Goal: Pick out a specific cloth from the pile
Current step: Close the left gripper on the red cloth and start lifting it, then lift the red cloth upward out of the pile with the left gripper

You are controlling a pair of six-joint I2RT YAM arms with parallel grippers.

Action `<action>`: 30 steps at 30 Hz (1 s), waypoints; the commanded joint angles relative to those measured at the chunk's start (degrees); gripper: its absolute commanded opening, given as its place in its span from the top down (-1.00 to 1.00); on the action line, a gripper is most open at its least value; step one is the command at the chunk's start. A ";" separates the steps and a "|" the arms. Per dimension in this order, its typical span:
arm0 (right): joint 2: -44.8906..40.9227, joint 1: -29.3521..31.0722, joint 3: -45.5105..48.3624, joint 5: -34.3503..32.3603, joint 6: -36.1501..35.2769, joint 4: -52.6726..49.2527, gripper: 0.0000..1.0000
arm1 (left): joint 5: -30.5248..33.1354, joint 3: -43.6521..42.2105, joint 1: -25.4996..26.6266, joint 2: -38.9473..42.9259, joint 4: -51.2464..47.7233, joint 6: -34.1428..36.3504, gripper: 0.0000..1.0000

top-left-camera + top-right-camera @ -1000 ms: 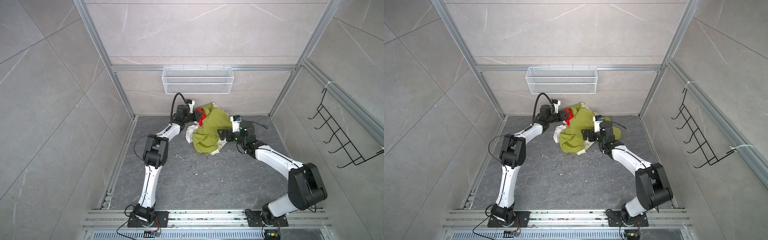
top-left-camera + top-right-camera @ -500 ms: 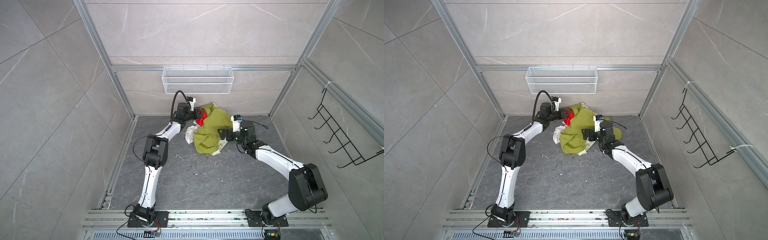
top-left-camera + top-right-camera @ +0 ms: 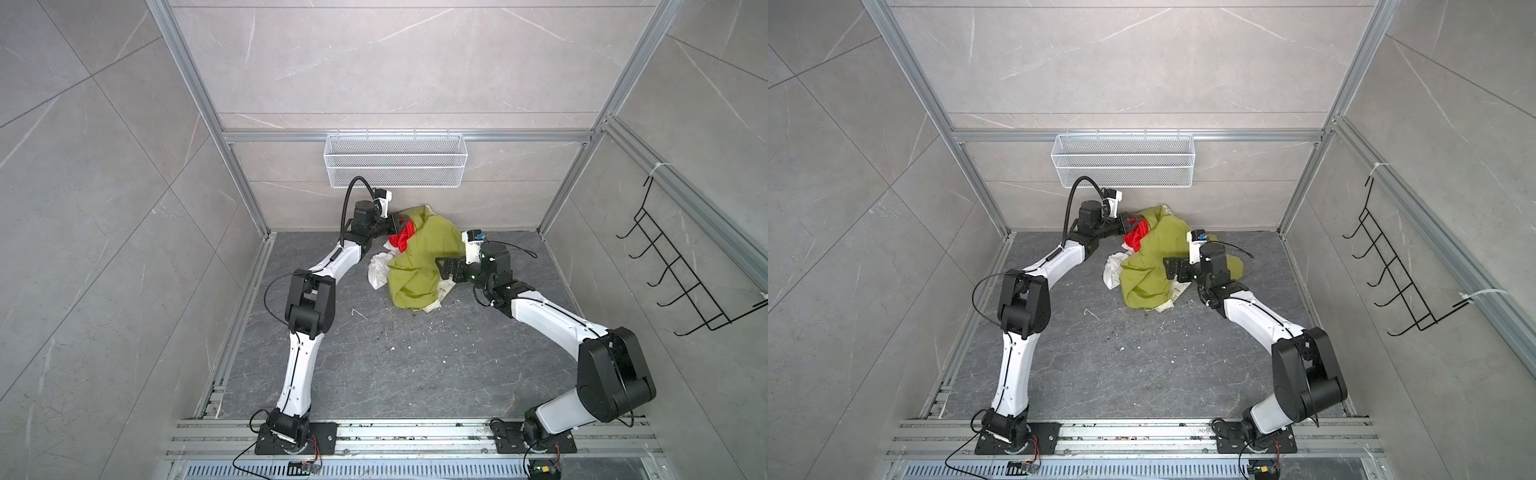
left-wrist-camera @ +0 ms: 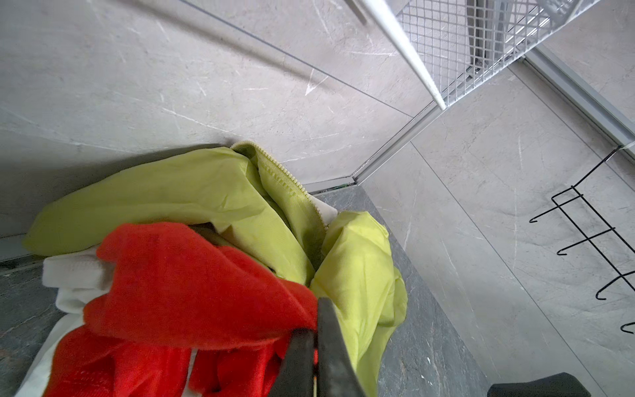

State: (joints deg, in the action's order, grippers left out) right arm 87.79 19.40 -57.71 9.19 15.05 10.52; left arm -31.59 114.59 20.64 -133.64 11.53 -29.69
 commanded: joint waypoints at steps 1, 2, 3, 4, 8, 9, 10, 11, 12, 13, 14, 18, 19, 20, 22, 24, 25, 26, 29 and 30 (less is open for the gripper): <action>-1.66 0.37 -0.66 -0.82 0.24 1.12 -0.99 | -0.31 3.96 -0.11 6.70 5.43 1.54 1.00; -1.69 0.38 -0.70 -0.84 0.24 1.08 -0.99 | -0.33 4.19 -0.16 6.73 5.52 1.42 1.00; -1.66 0.40 -0.66 -0.84 0.26 1.09 -0.99 | -0.28 4.32 -0.12 6.81 5.67 1.25 1.00; -1.66 0.39 -0.69 -0.84 0.34 1.01 -0.99 | -0.36 4.52 -0.16 6.74 6.09 0.86 1.00; -1.76 0.40 -0.25 -0.81 0.84 1.33 -0.99 | -1.07 5.42 0.24 5.78 8.64 -1.98 1.00; -1.75 0.40 -0.21 -0.79 0.94 1.34 -0.99 | -1.08 5.70 0.48 5.65 8.77 -2.28 1.00; -1.84 0.43 -0.15 -0.78 0.95 1.34 -0.99 | -1.13 5.61 0.83 5.67 9.01 -2.22 1.00; -1.88 0.40 -0.12 -0.75 0.95 1.32 -0.99 | -1.10 5.42 1.10 5.80 9.10 -2.06 1.00; -1.98 0.44 0.01 -0.85 0.95 1.35 -0.99 | -1.01 5.25 1.33 5.93 9.23 -1.97 1.00; -2.16 0.38 0.19 -0.92 0.86 1.42 -0.99 | -1.01 5.18 1.50 6.15 9.28 -1.80 1.00; -2.35 0.37 0.31 -0.93 0.71 1.59 -0.99 | -1.01 5.05 1.59 6.27 9.23 -1.69 1.00; -3.17 0.51 1.11 -1.10 0.18 2.56 -0.99 | -0.64 4.11 1.68 7.46 9.58 -1.10 1.00; -3.16 0.44 1.18 -1.10 0.16 2.57 -0.99 | -0.48 4.05 1.70 7.84 9.56 -0.81 1.00; -3.18 0.48 1.20 -1.15 0.16 2.57 -0.99 | -0.41 4.03 1.68 8.17 9.57 -0.67 1.00; -3.11 0.51 1.20 -1.02 0.21 2.65 -0.99 | -0.35 4.10 1.71 8.70 9.74 -0.67 1.00; -3.20 0.65 1.28 -1.02 0.34 2.75 -0.99 | -0.40 4.17 1.68 9.25 9.90 -0.72 1.00; -3.15 0.71 1.37 -1.02 0.33 2.77 -0.99 | -0.47 4.18 1.71 9.56 9.92 -0.62 1.00; -3.31 0.74 1.40 -1.06 0.38 2.75 -0.99 | -0.49 4.23 1.77 9.91 9.92 -0.46 1.00; -3.67 0.78 1.72 -1.49 0.33 2.90 -0.99 | -0.49 3.87 1.86 10.80 9.92 -0.06 1.00; -3.83 0.82 1.80 -1.61 0.33 2.92 -0.99 | -0.49 3.70 1.94 11.06 9.92 0.07 1.00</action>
State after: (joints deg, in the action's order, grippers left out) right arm 85.69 19.77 -56.82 8.56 15.05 12.25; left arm -31.59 116.53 22.37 -129.84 13.34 -31.00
